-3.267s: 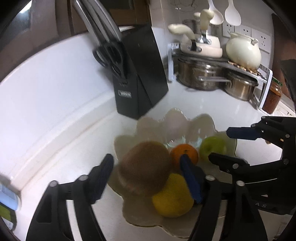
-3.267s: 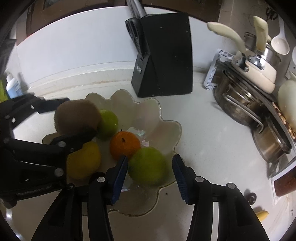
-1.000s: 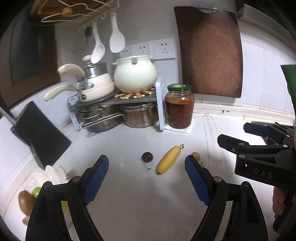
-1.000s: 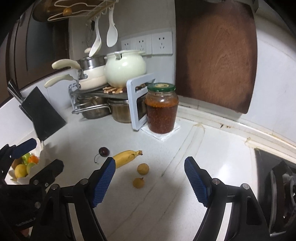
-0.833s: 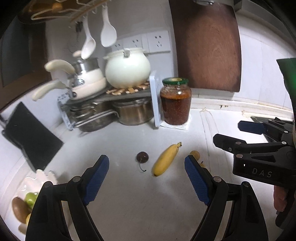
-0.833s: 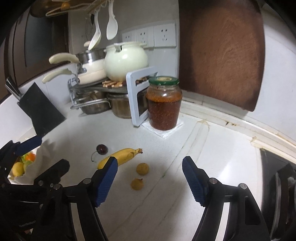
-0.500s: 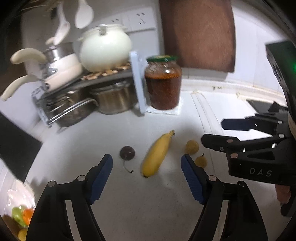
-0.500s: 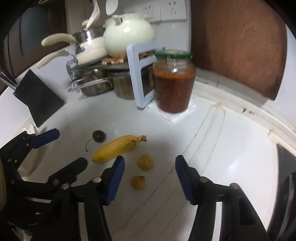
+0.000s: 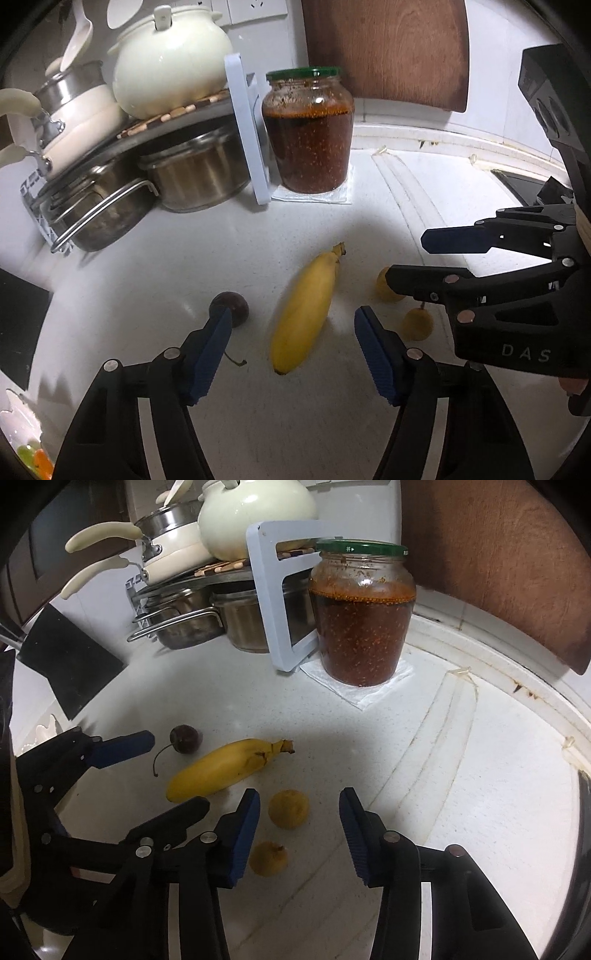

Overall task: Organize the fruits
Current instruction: 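Withdraw both open tools and move toward the banana and loquats, then grasp the yellow banana with the right tool while the left tool grasps a loquat, then carry the banana and loquat over the white bowl and lower them in, then open both tools to release the banana and loquat into the bowl, then withdraw both open tools and move toward the remaining cherry and loquat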

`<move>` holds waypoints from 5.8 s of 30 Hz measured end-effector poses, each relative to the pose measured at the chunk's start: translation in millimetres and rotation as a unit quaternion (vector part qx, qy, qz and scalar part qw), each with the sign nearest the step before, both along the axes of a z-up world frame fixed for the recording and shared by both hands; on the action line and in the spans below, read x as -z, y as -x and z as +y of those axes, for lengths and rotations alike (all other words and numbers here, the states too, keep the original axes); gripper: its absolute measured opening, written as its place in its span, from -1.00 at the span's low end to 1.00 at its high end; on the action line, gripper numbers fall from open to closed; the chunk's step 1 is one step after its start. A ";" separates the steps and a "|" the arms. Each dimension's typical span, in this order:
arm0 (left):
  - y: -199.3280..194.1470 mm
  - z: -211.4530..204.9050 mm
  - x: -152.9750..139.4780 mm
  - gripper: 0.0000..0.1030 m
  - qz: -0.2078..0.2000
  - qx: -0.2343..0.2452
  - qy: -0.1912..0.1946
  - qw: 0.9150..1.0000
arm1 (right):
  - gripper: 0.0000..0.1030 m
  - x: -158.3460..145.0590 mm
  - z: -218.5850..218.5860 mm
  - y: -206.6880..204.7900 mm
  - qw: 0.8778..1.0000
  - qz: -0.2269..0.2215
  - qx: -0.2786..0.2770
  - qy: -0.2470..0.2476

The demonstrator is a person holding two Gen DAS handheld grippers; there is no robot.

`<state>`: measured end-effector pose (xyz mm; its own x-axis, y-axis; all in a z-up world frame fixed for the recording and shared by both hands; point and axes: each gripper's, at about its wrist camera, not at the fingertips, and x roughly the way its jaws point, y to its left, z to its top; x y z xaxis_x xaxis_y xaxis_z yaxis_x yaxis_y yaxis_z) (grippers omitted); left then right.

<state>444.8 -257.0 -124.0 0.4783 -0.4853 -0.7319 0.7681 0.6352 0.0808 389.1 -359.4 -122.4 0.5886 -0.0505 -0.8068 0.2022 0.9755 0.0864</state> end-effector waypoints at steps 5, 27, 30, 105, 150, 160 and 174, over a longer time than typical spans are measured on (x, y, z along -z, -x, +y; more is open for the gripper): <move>-7.5 -3.7 6.9 0.22 0.011 0.003 -0.006 1.000 | -0.17 7.0 -2.1 -8.0 1.000 0.010 -0.003 -0.016; -8.0 -14.9 18.6 -0.47 0.036 0.005 -0.010 0.999 | -0.46 20.7 -9.2 -9.6 0.999 0.023 0.003 -0.041; -4.8 -11.6 15.3 -0.47 0.033 -0.005 0.000 0.999 | -0.46 14.1 -9.0 -4.7 0.999 0.015 0.005 -0.034; 48.9 291.6 -72.0 -0.48 -0.020 -0.299 0.091 0.950 | -0.46 -66.7 273.7 -42.6 0.950 -0.076 -0.299 -0.055; 42.5 304.5 -86.9 0.39 -0.085 -0.367 0.058 0.925 | 0.06 -66.9 267.3 -55.7 0.963 -0.084 -0.256 -0.018; 79.9 293.1 -118.7 0.88 -0.159 -0.382 0.077 0.907 | 0.61 -103.0 234.9 -12.8 0.973 -0.148 -0.176 0.001; 92.8 236.5 -134.8 0.96 -0.180 -0.316 0.130 0.923 | 0.88 -130.9 158.0 40.3 0.978 -0.198 -0.020 0.054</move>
